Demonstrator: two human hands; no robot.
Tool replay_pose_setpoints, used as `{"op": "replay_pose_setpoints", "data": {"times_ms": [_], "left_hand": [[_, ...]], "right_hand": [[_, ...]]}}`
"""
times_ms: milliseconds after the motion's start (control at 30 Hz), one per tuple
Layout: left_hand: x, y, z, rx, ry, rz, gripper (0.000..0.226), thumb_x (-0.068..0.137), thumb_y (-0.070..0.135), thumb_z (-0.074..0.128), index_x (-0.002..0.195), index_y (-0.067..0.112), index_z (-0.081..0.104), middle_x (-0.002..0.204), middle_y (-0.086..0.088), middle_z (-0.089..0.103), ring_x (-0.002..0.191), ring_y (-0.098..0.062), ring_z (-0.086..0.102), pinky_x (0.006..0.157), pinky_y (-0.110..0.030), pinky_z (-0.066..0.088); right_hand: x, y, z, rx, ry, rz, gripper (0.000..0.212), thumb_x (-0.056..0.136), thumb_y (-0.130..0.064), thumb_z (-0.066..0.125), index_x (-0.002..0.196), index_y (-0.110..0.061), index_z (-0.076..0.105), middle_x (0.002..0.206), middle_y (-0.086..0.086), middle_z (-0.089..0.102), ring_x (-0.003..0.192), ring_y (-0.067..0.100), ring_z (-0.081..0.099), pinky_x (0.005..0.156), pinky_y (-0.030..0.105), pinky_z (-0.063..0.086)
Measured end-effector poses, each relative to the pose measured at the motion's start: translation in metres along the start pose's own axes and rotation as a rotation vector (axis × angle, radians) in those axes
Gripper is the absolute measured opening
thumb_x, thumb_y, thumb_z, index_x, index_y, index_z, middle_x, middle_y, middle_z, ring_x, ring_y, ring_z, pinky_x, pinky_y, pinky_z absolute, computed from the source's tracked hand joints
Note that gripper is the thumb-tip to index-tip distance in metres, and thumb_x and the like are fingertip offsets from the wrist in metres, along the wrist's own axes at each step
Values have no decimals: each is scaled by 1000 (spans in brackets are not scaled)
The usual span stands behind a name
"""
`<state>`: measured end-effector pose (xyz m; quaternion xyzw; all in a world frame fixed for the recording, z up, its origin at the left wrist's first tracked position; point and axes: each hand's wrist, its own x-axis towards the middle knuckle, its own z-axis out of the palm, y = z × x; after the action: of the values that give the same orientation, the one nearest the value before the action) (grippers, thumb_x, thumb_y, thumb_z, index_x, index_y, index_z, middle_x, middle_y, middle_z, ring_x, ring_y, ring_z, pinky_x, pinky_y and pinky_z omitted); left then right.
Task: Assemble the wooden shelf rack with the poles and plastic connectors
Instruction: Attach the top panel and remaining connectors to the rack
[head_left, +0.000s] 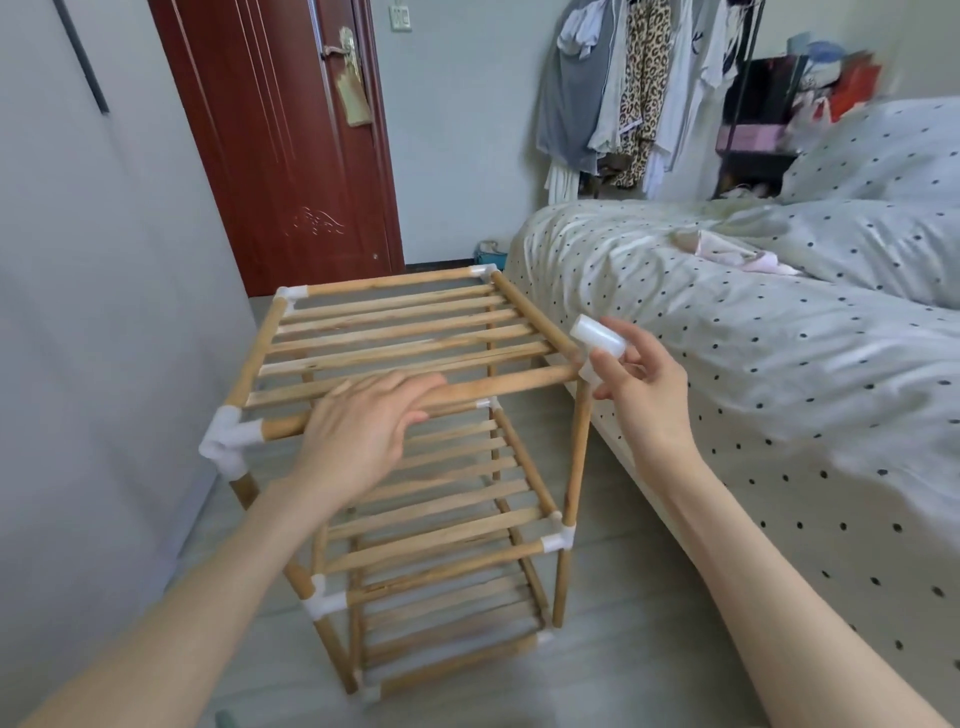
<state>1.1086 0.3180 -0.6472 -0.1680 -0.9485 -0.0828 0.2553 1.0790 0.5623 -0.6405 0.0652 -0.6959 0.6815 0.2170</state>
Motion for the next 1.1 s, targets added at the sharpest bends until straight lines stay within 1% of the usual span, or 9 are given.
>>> {"op": "replay_pose_setpoints", "data": {"times_ms": [133, 233, 333, 433, 500, 567, 733, 867, 1100], "left_hand": [[-8, -21, -7, -5, -32, -45, 39, 93, 24, 52, 130, 33, 51, 110, 12, 58, 106, -17, 58, 90, -40, 43], [-11, -32, -9, -2, -53, -109, 37, 93, 21, 52, 128, 32, 52, 118, 10, 59, 113, -17, 54, 93, -40, 37], [-11, -29, -10, -13, -54, -114, 35, 92, 24, 53, 127, 29, 54, 116, 10, 60, 109, -17, 55, 93, -41, 36], [-6, -12, -8, 3, -46, -20, 40, 92, 40, 49, 129, 26, 53, 118, 8, 60, 107, -16, 57, 93, -39, 39], [1, 2, -5, -15, -36, 28, 43, 91, 45, 45, 128, 24, 54, 113, 8, 60, 100, -15, 58, 86, -35, 42], [9, 12, -2, -44, -33, 61, 39, 92, 42, 45, 125, 24, 56, 100, 12, 53, 85, -11, 54, 72, -26, 39], [20, 15, -4, -80, -54, 81, 36, 91, 42, 45, 122, 27, 56, 96, 18, 45, 67, 2, 38, 56, -15, 27], [18, 6, -8, -141, -82, 60, 21, 91, 38, 51, 110, 31, 57, 83, 22, 50, 64, 4, 44, 55, -17, 27], [12, -9, -13, -224, -54, -18, 8, 88, 29, 60, 95, 33, 59, 51, 15, 44, 48, 3, 46, 47, -19, 21]], "right_hand": [[-4, 4, -7, -206, -16, -17, 29, 89, -14, 54, 113, -28, 61, 97, 0, 56, 78, 15, 54, 85, 30, 48], [-12, 8, -4, -339, -120, -41, 29, 89, -11, 54, 107, -32, 60, 100, 4, 51, 83, 17, 56, 90, 35, 48], [-16, 11, 0, -387, -200, -77, 32, 89, -8, 54, 103, -37, 57, 99, 4, 50, 85, 9, 54, 90, 34, 48], [-17, 13, 0, -397, -222, -85, 32, 90, -10, 54, 106, -38, 58, 100, 3, 51, 87, 7, 54, 89, 29, 47], [-18, 14, -3, -427, -231, -113, 33, 91, -13, 54, 108, -41, 57, 99, 0, 51, 87, 2, 53, 84, 14, 43], [-16, 14, -4, -451, -237, -126, 34, 91, -14, 55, 111, -41, 57, 97, -3, 50, 89, 3, 54, 81, 8, 39], [-17, 7, 5, -449, -187, -155, 46, 87, -10, 62, 130, -22, 53, 95, -3, 56, 87, 10, 58, 89, 22, 44], [-24, 5, 10, -386, -146, -141, 37, 83, -11, 68, 119, -14, 60, 98, -1, 64, 87, 11, 61, 86, 29, 51], [-34, 3, 32, -406, -122, -282, 40, 83, -14, 69, 122, -7, 61, 79, -4, 52, 74, 11, 55, 76, 16, 44]]}}
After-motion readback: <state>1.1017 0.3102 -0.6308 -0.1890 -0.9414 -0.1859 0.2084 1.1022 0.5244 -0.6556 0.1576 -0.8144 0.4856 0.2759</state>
